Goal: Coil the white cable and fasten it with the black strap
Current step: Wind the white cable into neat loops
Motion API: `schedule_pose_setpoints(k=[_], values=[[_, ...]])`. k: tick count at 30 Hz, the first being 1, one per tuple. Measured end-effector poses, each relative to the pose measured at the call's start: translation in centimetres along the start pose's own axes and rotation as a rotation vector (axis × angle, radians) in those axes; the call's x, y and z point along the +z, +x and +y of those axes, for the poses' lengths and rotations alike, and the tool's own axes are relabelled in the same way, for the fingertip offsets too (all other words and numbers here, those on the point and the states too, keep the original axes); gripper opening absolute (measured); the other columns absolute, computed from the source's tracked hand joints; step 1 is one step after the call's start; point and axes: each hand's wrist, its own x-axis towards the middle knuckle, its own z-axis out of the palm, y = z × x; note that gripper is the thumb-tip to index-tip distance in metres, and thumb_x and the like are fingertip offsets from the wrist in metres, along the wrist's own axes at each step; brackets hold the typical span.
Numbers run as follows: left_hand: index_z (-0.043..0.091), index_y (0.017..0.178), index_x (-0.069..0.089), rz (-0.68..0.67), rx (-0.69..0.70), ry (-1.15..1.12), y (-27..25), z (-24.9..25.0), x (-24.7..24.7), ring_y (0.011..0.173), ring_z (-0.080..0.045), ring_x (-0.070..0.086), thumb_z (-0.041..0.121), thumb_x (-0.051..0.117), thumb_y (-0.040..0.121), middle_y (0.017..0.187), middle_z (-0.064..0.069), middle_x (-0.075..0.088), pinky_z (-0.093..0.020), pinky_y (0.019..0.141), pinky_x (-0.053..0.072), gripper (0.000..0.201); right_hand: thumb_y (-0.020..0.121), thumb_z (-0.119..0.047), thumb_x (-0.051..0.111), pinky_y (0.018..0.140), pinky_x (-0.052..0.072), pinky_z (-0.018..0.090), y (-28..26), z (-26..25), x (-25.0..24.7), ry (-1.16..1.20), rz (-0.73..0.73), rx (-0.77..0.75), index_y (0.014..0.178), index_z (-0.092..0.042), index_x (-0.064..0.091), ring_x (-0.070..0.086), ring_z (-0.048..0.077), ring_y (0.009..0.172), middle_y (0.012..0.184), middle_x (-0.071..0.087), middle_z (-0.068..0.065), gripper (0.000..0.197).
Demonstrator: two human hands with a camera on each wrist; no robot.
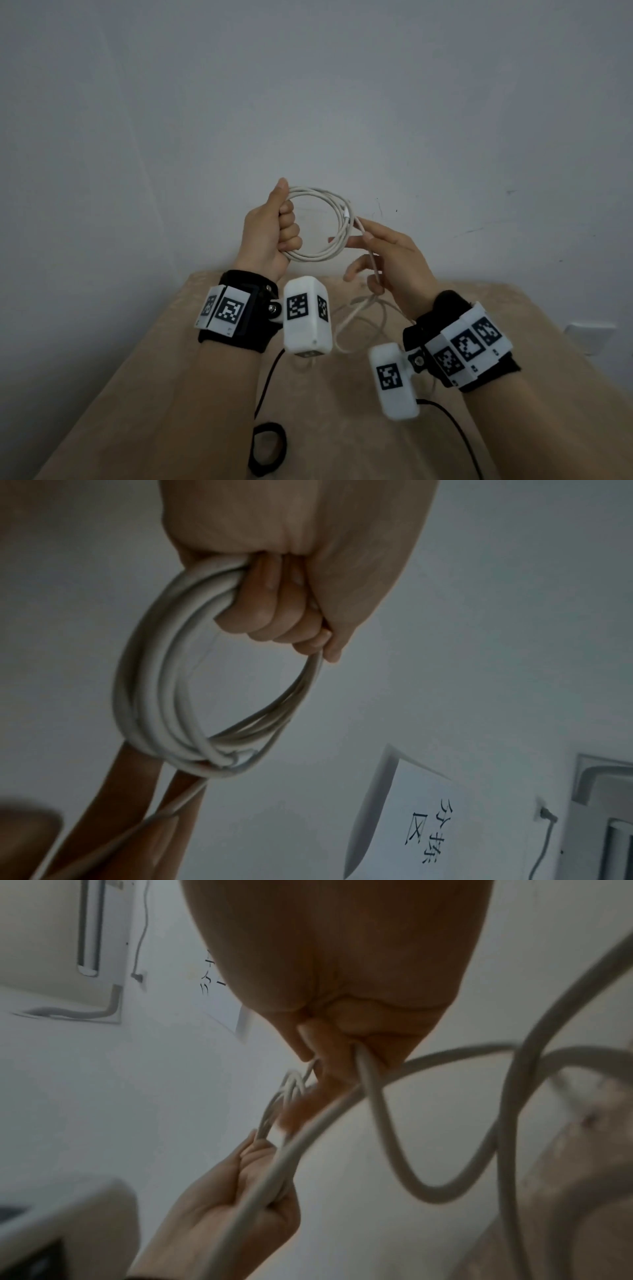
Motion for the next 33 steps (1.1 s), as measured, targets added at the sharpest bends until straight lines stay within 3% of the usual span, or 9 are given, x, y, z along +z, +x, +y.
schedule_pose_setpoints(k=[3, 6, 10, 13, 16, 20, 23, 27, 33], values=[[0.02, 0.062, 0.033, 0.007, 0.008, -0.03, -0.1, -0.1, 0.2, 0.031, -0.003, 0.015, 0.039, 0.051, 0.097, 0.041, 0.01, 0.02, -0.016, 0.029, 0.014, 0.044, 0.101, -0.014, 0.037, 0.036, 0.031, 0.019, 0.0, 0.4, 0.8, -0.037, 0.007, -0.014, 0.125, -0.02, 0.059, 0.064, 0.011, 0.072, 0.109, 0.072, 0.0, 0.033], [0.019, 0.061, 0.033, 0.02, 0.014, -0.055, -0.2, -0.5, 0.6, 0.032, -0.004, 0.015, 0.038, 0.052, 0.097, 0.041, 0.01, 0.02, -0.016, 0.03, 0.014, 0.044, 0.102, -0.024, 0.038, 0.036, 0.028, 0.019, -0.1, 0.6, 1.4, -0.004, 0.022, 0.006, 0.112, -0.017, 0.06, 0.064, 0.013, 0.082, 0.107, 0.073, -0.002, 0.025], [0.019, 0.061, 0.034, 0.017, 0.029, -0.052, -0.4, -1.4, 1.7, 0.033, -0.004, 0.016, 0.037, 0.052, 0.097, 0.043, 0.009, 0.021, -0.017, 0.031, 0.015, 0.043, 0.099, -0.036, 0.043, 0.038, 0.027, 0.019, 0.1, 0.9, 1.7, 0.081, 0.052, 0.062, 0.107, -0.017, 0.054, 0.059, 0.01, 0.075, 0.099, 0.075, 0.0, 0.024], [0.019, 0.062, 0.035, -0.016, 0.008, -0.095, -0.6, -2.1, 2.4, 0.033, -0.004, 0.017, 0.038, 0.051, 0.097, 0.044, 0.009, 0.021, -0.017, 0.031, 0.017, 0.043, 0.101, -0.033, 0.041, 0.055, 0.038, 0.025, 0.4, 1.3, 1.4, 0.059, 0.121, 0.029, 0.092, -0.018, 0.052, 0.058, 0.012, 0.081, 0.09, 0.075, -0.002, 0.02], [0.018, 0.06, 0.035, -0.098, -0.119, -0.113, -0.2, -2.2, 2.3, 0.032, -0.005, 0.021, 0.041, 0.048, 0.098, 0.042, 0.008, 0.022, -0.017, 0.033, 0.022, 0.046, 0.102, -0.027, 0.038, 0.068, 0.043, 0.027, 0.7, 1.3, 1.1, 0.1, 0.181, -0.023, 0.088, -0.016, 0.053, 0.059, 0.013, 0.08, 0.081, 0.069, -0.003, 0.023], [0.014, 0.052, 0.043, -0.226, -0.324, -0.098, 0.4, -1.4, 0.6, 0.035, -0.01, 0.037, 0.033, 0.039, 0.098, 0.04, 0.004, 0.032, -0.015, 0.043, 0.039, 0.05, 0.103, -0.02, 0.037, 0.068, 0.046, 0.029, 1.2, 1.7, 0.5, 0.298, 0.096, 0.003, 0.08, -0.01, 0.046, 0.054, 0.016, 0.061, 0.06, 0.055, 0.0, 0.027], [0.011, 0.059, 0.046, -0.313, -0.399, 0.007, 0.3, -0.7, -0.6, 0.037, -0.011, 0.039, 0.03, 0.033, 0.095, 0.042, 0.004, 0.035, -0.015, 0.045, 0.039, 0.042, 0.103, -0.018, 0.034, 0.065, 0.046, 0.03, 1.2, 1.7, -0.1, 0.294, -0.043, 0.062, 0.078, -0.011, 0.041, 0.048, 0.018, 0.055, 0.053, 0.048, 0.0, 0.027], [0.011, 0.067, 0.048, -0.397, -0.457, 0.289, 0.0, -0.7, -0.5, 0.028, -0.005, 0.028, 0.04, 0.038, 0.095, 0.04, 0.007, 0.034, -0.013, 0.033, 0.025, 0.041, 0.103, -0.018, 0.033, 0.066, 0.048, 0.032, 1.0, 1.6, -0.6, 0.11, -0.189, 0.118, 0.078, -0.011, 0.04, 0.045, 0.019, 0.055, 0.053, 0.044, 0.0, 0.028], [0.018, 0.064, 0.047, -0.39, -0.266, 0.734, -0.7, -1.8, 0.4, 0.036, -0.005, 0.018, 0.05, 0.06, 0.087, 0.047, 0.009, 0.026, -0.016, 0.036, 0.015, 0.041, 0.103, -0.023, 0.037, 0.058, 0.048, 0.027, 0.6, 1.4, -0.9, -0.133, -0.254, 0.141, 0.081, -0.012, 0.045, 0.048, 0.016, 0.054, 0.051, 0.046, -0.004, 0.026]])
